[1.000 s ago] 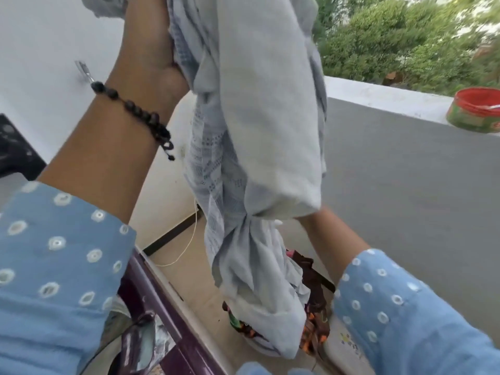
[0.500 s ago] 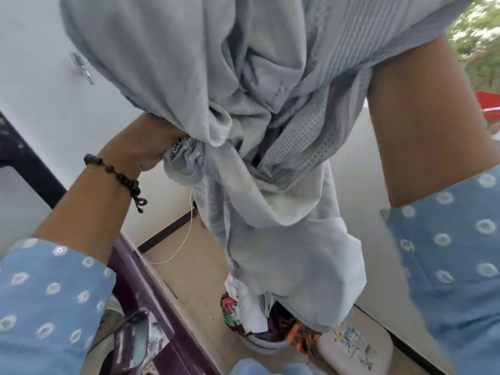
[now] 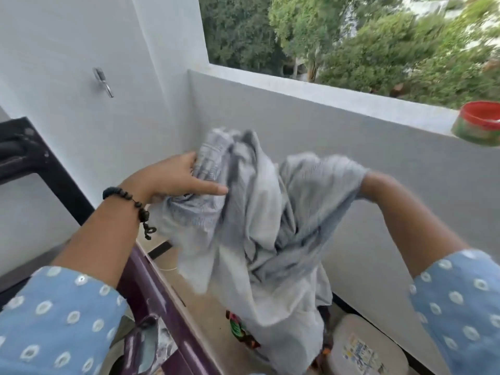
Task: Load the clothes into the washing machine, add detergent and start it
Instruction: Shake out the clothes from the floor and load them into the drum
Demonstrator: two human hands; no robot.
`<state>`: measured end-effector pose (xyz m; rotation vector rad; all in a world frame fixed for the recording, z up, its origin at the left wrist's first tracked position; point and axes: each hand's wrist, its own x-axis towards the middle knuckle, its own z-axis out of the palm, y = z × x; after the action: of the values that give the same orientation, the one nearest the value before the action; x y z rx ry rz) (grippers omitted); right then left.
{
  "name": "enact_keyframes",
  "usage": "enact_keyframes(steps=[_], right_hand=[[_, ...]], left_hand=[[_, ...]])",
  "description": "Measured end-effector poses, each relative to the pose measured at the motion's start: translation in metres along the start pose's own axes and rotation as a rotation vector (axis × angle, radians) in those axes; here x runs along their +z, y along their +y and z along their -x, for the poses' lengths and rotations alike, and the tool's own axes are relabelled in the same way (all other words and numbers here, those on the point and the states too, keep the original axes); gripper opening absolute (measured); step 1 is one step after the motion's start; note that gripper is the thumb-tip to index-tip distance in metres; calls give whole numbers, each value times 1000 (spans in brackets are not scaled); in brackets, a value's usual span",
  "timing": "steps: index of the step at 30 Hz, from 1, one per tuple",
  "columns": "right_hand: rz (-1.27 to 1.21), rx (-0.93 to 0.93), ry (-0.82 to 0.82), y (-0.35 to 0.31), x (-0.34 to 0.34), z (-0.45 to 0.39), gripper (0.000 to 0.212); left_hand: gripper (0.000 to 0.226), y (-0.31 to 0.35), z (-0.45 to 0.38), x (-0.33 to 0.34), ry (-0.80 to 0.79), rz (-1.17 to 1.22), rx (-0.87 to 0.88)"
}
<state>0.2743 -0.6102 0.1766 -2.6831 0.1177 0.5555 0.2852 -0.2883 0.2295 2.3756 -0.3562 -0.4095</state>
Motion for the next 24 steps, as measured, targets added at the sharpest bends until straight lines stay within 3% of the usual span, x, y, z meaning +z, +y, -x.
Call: enact_keyframes(steps=[2,4,6,9,11,13,16,21,24], right_hand=[[168,16,-176,3,6,10,46],[109,-35,-255,14,17,5,56],[-158,-205,-175,10,23,8,69],[-498,-489,-64,-23,27,25,92],[-593,-612,-66,-48,35,33,95],[-686,-705,-104,-66,44,36,77],[-834,-730,-10,-75,47,36,20],[-945,-693,227,-66,31,31,23],[-976,-703,253,-65,19,30,12]], left_hand=[[88,5,1,-3,150,-113,33],[75,15,-2,-2,263,30,112],[61,27,-4,9,274,239,215],[47,46,-8,30,334,252,306],[41,58,-10,40,365,226,371],[36,66,-10,46,393,211,425],[35,70,-3,50,438,137,475],[24,56,15,35,463,9,383],[27,50,20,28,358,176,313]])
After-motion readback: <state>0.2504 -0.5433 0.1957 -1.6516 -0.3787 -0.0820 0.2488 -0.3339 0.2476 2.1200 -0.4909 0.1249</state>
